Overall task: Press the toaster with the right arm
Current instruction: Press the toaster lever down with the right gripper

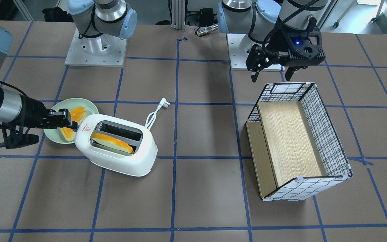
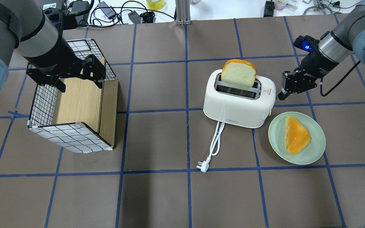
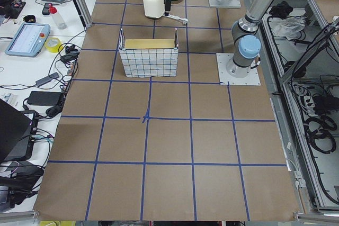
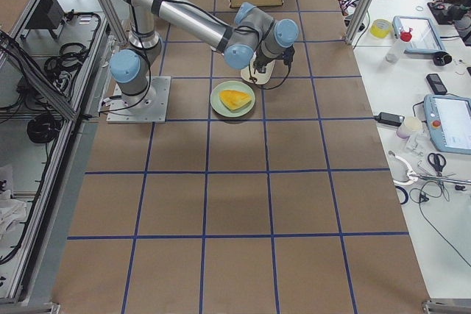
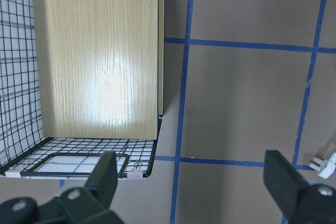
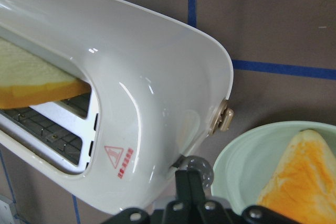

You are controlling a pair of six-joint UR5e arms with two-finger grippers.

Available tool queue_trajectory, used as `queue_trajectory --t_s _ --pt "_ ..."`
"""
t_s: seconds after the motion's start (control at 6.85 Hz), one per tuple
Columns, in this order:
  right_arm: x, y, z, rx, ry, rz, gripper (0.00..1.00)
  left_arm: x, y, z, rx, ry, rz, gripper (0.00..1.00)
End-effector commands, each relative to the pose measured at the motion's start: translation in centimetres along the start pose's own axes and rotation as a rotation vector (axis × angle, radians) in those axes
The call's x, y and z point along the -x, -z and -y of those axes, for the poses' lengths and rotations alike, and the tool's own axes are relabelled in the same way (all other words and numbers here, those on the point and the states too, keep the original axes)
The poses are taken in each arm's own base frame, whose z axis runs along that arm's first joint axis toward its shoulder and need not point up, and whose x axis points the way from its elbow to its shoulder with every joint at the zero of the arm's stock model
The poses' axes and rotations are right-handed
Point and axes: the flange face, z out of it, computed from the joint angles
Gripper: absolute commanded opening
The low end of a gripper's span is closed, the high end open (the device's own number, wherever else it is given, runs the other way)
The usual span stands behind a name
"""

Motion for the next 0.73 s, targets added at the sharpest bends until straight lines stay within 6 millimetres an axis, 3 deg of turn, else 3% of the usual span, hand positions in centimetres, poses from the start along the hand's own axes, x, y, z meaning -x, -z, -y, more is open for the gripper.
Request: queue_trajectory --t_s 0.0,0.29,0.58 --pt "-0.3 -0.5 0.0 0.013 0.01 0.001 0.0 0.0 0.0 0.0 0.0 0.0 0.0 1.0" --pt "-0.9 -2.2 -0.3 0.028 0.003 0.009 0.0 0.0 0.0 0.0 0.0 0.0 0.0 1.0" --pt "-1.1 -2.5 -0.1 0.033 0.0 0.011 0.0 0.0 0.0 0.0 0.0 0.0 0.0 1.0"
